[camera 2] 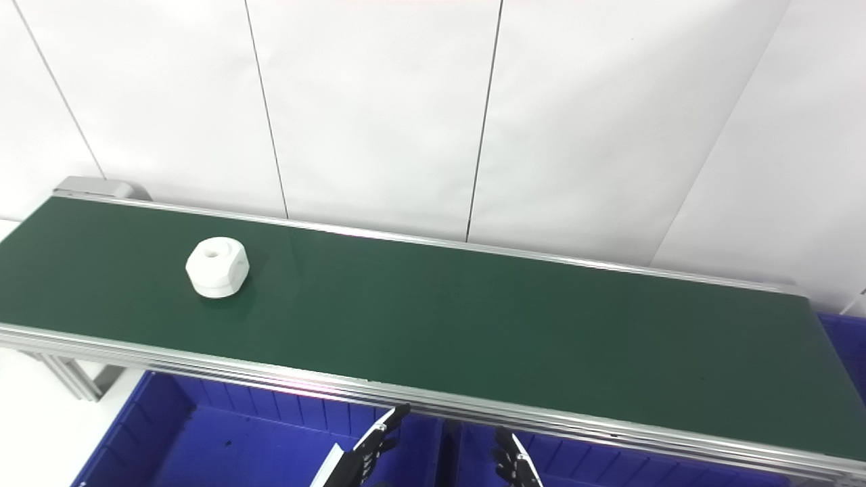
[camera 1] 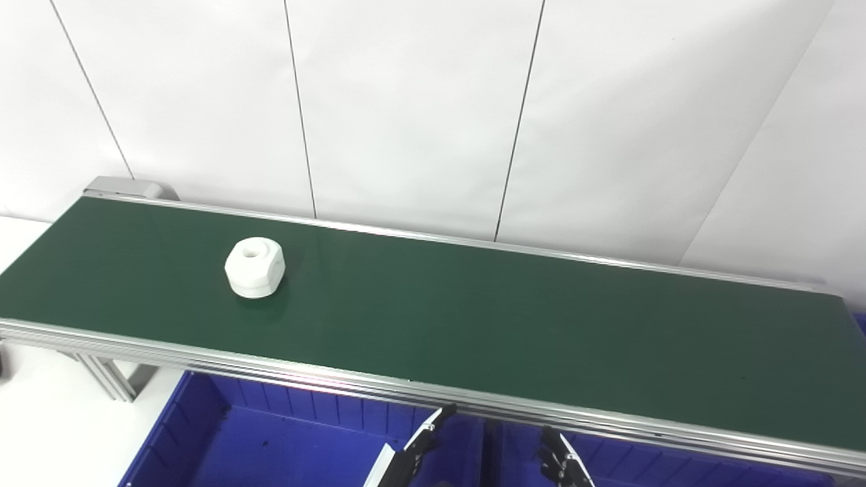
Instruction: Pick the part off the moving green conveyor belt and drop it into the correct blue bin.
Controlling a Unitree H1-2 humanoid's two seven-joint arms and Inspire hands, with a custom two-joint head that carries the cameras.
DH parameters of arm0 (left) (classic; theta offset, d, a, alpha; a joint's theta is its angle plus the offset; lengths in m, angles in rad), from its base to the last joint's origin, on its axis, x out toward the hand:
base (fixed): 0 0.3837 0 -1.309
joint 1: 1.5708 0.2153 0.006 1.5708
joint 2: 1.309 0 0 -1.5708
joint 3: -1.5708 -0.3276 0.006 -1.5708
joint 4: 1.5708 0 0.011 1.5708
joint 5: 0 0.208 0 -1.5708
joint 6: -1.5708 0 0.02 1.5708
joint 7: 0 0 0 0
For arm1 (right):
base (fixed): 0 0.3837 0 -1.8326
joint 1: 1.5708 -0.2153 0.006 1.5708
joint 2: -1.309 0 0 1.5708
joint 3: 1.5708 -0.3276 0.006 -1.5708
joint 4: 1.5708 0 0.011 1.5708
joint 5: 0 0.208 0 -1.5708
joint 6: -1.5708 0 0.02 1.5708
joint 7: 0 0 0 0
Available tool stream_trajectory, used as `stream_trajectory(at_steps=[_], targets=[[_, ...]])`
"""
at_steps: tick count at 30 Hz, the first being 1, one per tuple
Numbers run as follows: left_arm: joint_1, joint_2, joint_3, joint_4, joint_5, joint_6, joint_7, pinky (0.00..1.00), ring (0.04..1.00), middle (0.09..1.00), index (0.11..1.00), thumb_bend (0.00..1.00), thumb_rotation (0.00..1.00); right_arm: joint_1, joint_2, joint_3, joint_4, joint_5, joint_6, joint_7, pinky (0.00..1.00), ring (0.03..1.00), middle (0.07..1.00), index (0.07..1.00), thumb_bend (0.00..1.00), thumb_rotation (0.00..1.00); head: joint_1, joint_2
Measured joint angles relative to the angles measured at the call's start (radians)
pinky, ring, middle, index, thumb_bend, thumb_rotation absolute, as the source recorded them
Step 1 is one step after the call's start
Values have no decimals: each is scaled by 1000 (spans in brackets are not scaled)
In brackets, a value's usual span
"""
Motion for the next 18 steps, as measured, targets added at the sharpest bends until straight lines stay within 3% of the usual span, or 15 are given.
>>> stream_trajectory(at_steps=[18], targets=[[-20, 5, -27, 17, 0, 0, 28, 857, 952, 950, 899, 968, 899, -10, -4, -15, 18, 30, 0, 24, 961, 936, 952, 938, 836, 1000, 40, 5]])
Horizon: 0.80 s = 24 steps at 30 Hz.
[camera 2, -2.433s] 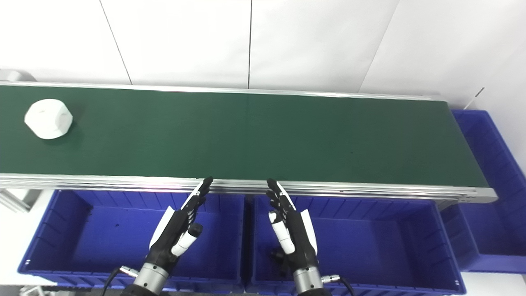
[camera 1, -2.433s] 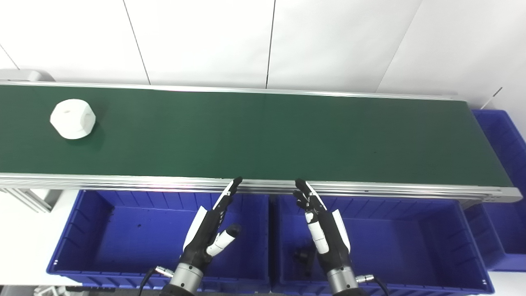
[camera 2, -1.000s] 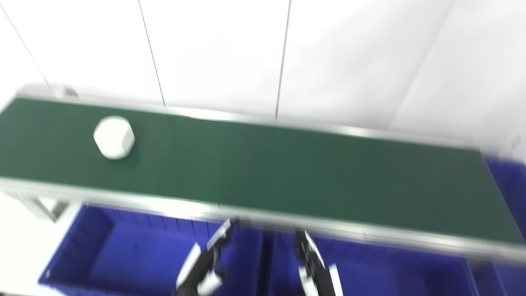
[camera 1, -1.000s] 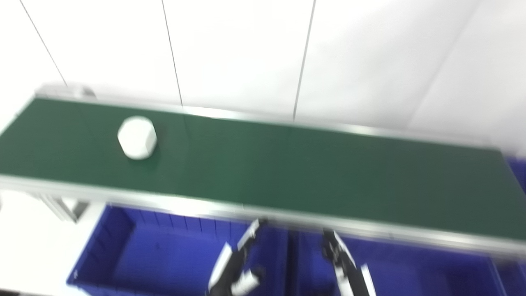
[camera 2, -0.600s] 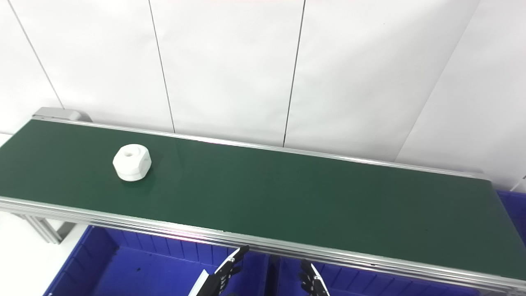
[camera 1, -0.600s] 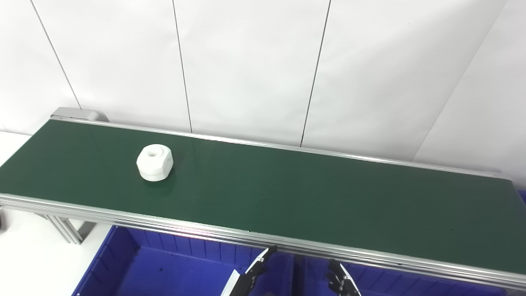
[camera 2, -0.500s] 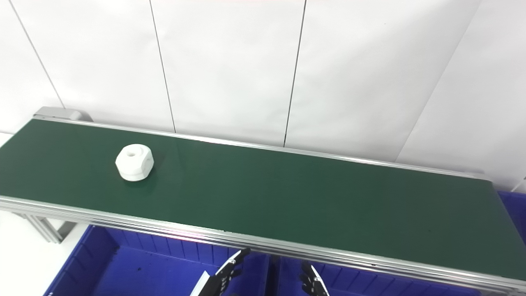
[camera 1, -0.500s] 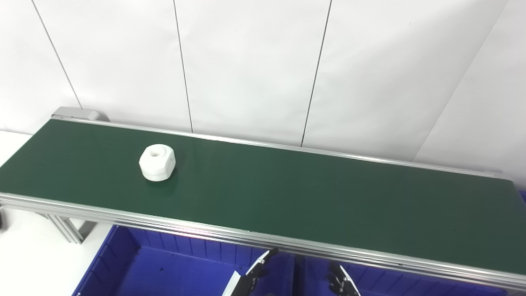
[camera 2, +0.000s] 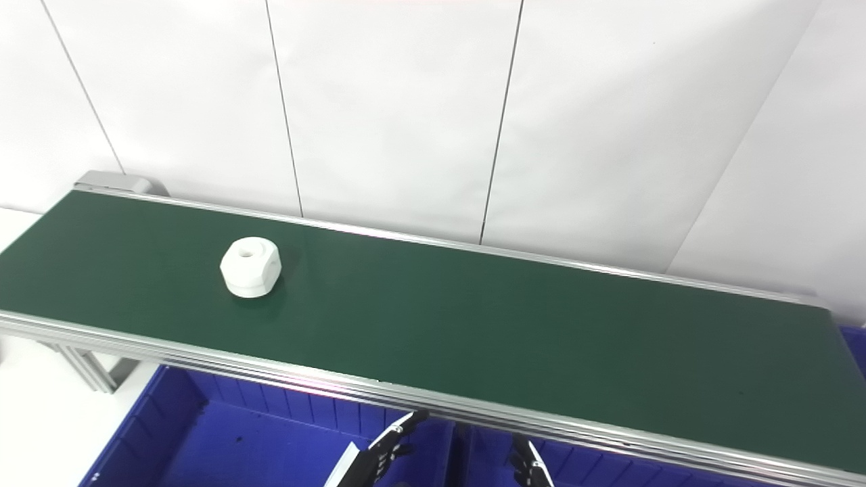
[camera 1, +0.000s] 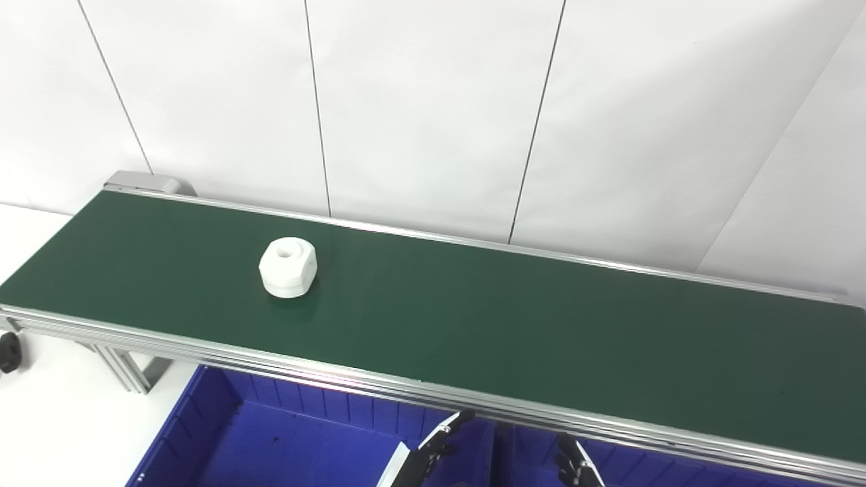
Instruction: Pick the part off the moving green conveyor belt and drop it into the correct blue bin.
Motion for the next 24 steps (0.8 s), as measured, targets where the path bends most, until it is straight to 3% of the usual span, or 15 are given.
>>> stream_trajectory(at_steps=[10, 19, 22, 24], targets=[[5, 11, -23, -35, 0, 0, 3, 841, 947, 948, 889, 991, 900, -8, 1, -2, 4, 0, 0, 2, 964, 937, 957, 951, 839, 1000, 21, 18], [53, 26, -52, -271, -5, -4, -23, 792, 898, 918, 858, 961, 910, -26, 1, 0, 10, -4, 0, 2, 959, 930, 955, 949, 823, 1000, 46, 44], [68, 28, -57, -388, -6, -4, -39, 757, 874, 904, 858, 950, 888, -28, 2, 1, 12, -4, 0, 2, 960, 934, 960, 949, 818, 1000, 52, 55], [64, 25, -59, -446, -19, 3, -54, 769, 879, 902, 861, 994, 840, -31, 2, 2, 13, -3, 0, 6, 968, 941, 966, 954, 805, 1000, 55, 67]])
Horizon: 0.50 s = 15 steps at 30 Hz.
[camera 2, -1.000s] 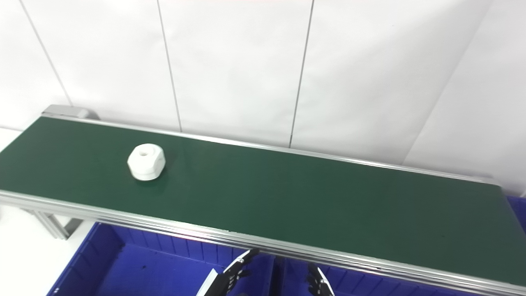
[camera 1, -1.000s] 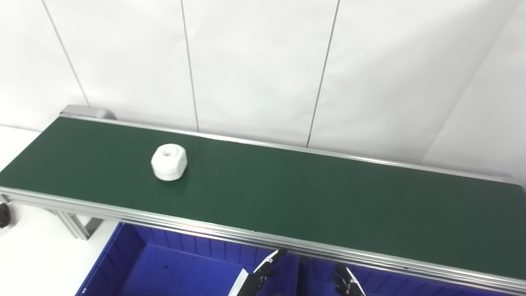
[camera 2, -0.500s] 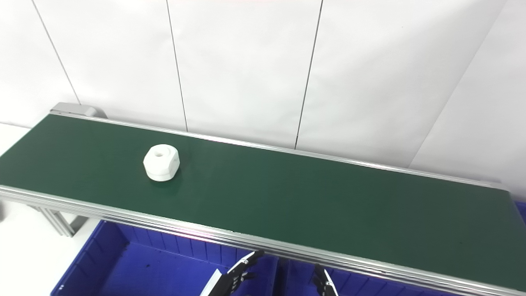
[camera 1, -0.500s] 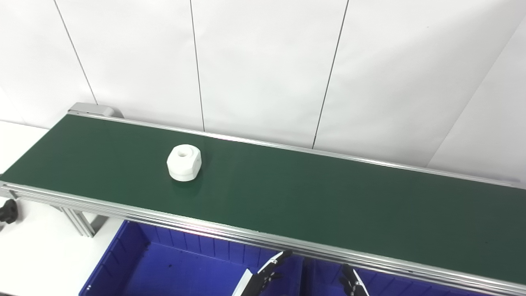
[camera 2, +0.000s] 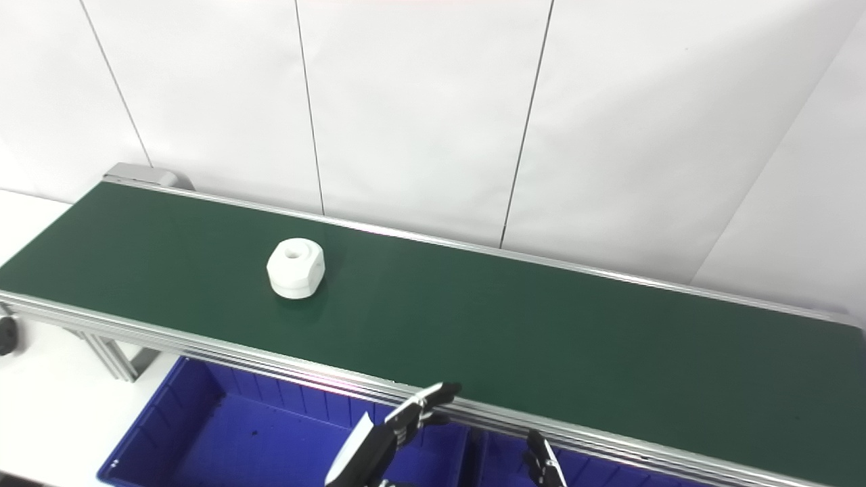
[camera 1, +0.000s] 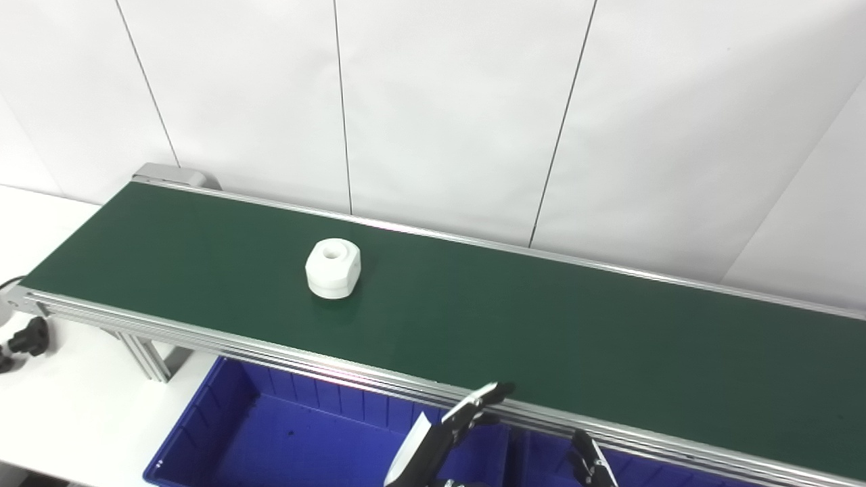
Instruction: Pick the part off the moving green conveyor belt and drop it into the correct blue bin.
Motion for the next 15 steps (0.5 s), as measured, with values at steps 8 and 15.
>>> stream_trajectory(at_steps=[8, 15], targets=[[-71, -35, 44, -139, -17, 96, -41, 770, 885, 912, 877, 986, 610, -12, 12, 8, 10, -1, 0, 5, 961, 948, 967, 958, 764, 1000, 3, 9], [-222, -82, 176, -94, 301, 197, 91, 787, 893, 921, 908, 904, 453, -22, 22, 10, 19, -3, 0, 5, 960, 962, 980, 973, 794, 1000, 8, 21]])
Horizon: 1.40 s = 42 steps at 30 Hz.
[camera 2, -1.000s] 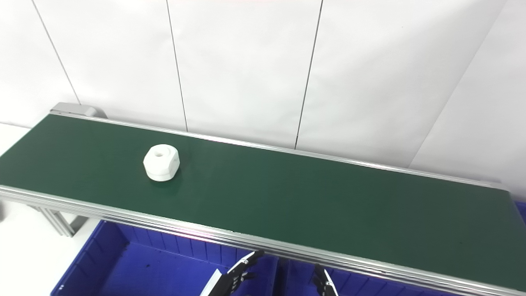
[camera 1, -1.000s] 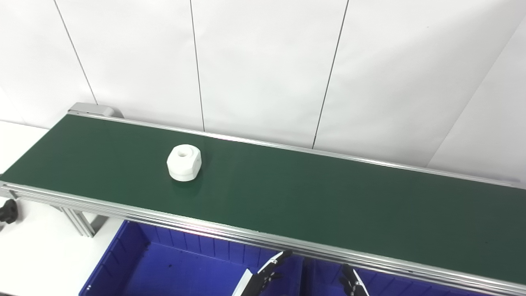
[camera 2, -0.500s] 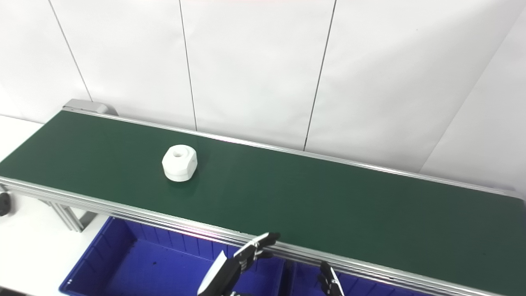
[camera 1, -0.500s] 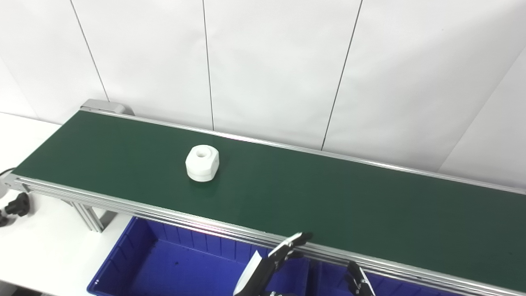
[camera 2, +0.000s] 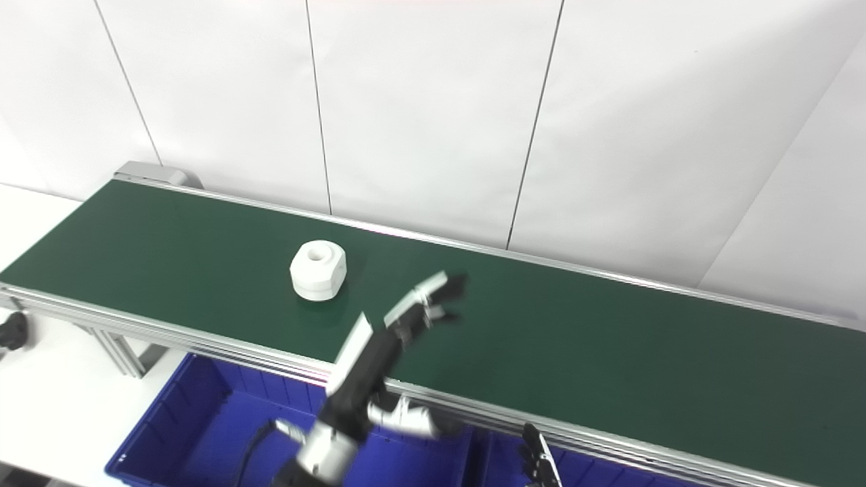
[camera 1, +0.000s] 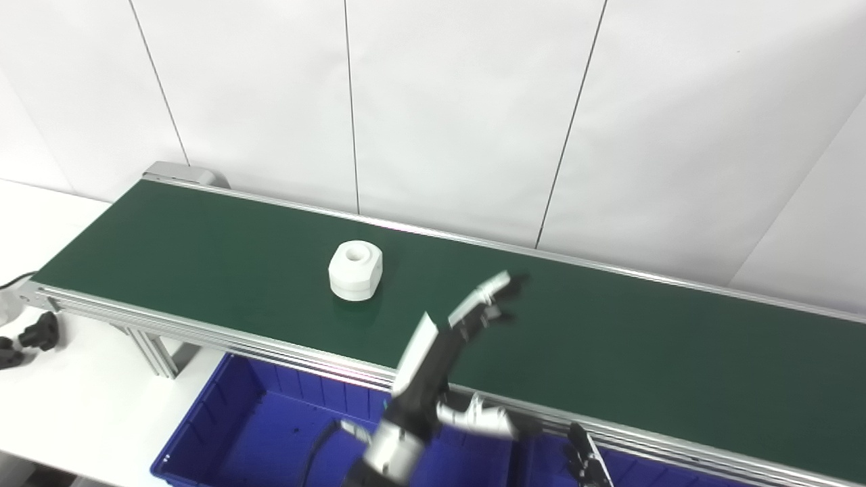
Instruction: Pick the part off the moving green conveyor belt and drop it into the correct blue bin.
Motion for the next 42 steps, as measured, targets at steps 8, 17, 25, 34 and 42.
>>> stream_trajectory(at_steps=[8, 17, 25, 34, 42], targets=[[-201, 39, 104, 228, 225, 96, 205, 722, 879, 917, 917, 930, 314, -16, 1, 0, 36, -16, -19, -5, 949, 944, 976, 966, 832, 1000, -11, -51], [-334, 112, 105, 417, 325, 186, 348, 752, 899, 917, 910, 955, 287, -14, 2, 3, 39, -17, -28, -21, 927, 932, 962, 961, 824, 1000, -15, -64], [-448, 117, 114, 626, 330, 294, 494, 937, 976, 981, 931, 938, 218, -14, 4, 8, 40, -14, -30, -21, 929, 929, 963, 961, 824, 1000, -11, -78], [-544, 123, 119, 777, 276, 353, 563, 937, 967, 975, 943, 917, 217, -5, 12, 14, 31, -15, -31, -27, 883, 915, 948, 952, 827, 1000, -15, -69], [-577, 134, 91, 908, 221, 375, 571, 863, 943, 945, 926, 951, 173, 10, 18, 21, 13, -16, -31, -33, 881, 910, 944, 948, 796, 1000, -35, -61]])
